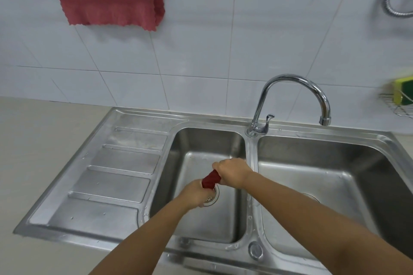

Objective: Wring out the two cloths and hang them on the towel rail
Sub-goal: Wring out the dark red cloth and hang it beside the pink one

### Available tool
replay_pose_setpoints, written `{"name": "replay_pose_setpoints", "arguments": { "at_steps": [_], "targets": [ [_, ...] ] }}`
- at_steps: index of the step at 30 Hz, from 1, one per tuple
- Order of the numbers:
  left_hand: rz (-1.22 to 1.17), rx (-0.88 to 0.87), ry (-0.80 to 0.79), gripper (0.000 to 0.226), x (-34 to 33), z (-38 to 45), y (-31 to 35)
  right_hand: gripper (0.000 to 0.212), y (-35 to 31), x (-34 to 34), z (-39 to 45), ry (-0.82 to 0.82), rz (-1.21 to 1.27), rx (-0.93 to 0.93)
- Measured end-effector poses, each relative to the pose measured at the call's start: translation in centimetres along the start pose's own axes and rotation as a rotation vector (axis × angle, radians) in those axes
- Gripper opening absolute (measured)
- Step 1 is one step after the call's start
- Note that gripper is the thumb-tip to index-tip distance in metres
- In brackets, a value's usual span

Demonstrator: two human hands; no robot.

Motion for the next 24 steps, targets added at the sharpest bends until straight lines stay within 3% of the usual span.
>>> {"name": "replay_pose_setpoints", "arguments": {
  "at_steps": [3,6,9,13,15,21,24],
  "targets": [
    [0.095,-0.049,0.096,0.04,1.6,0.5,-0.4,0.037,-0.4,0.2,0.4,-0.093,0.174,-0.045],
    [0.13,-0.042,0.182,0.054,3.2,-0.2,-0.7,0.054,-0.8,1.2,0.5,-0.143,0.504,-0.078],
    [0.208,-0.058,0.32,0.071,4.8,-1.1,-0.8,0.046,-1.1,2.7,0.4,-0.09,0.745,-0.122],
    [0.328,-0.244,0.58,0.043,6.5,-4.1,1.1,0.021,-0.9,3.8,-0.1,0.037,0.993,-0.207],
    [0.316,-0.359,0.594,0.027,6.5,-5.5,2.2,0.006,-1.1,4.1,-0.5,0.088,1.072,-0.207],
    [0.144,-0.401,0.544,0.014,7.7,-8.2,2.5,0.029,-1.1,5.2,-2.5,0.306,1.051,-0.292],
    [0.044,-0.417,0.562,0.015,8.3,-9.0,2.3,0.028,-0.8,4.5,-2.8,0.306,1.274,-0.407]
  ]
}}
Point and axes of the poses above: each hand's wrist, its own z-axis towards the middle knuckle, its own x-axis out of the back of the hand, y = z × x, the point moved 8 cm from there along z, towards the middle knuckle, and after that the axes turned 5 degrees about -z, right-handed, at the moved point
